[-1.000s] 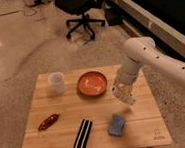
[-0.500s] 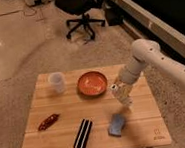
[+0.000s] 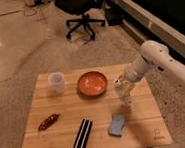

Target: Stand the bottle upright

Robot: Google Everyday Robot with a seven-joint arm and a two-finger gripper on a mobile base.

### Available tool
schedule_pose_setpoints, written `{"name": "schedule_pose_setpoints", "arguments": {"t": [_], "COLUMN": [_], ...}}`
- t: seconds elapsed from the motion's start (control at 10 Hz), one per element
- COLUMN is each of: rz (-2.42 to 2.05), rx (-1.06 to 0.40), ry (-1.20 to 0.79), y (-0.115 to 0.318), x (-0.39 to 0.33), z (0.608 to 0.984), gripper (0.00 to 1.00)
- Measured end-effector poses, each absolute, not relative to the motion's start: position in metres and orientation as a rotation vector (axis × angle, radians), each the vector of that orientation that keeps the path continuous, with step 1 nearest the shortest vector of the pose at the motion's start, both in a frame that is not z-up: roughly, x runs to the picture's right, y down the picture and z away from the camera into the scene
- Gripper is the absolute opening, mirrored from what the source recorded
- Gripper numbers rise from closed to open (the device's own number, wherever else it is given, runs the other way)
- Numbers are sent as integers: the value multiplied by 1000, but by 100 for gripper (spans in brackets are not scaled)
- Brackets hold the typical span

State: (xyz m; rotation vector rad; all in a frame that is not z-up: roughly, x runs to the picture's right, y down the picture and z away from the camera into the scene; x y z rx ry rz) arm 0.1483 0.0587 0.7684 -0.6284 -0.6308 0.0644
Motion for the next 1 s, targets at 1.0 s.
{"name": "schedule_pose_setpoints", "arguments": {"t": [1.0], "rz": [233], "rx": [-479], "ry": [-824], "y": [52], "x": [140], "z": [769], "gripper": [15]}}
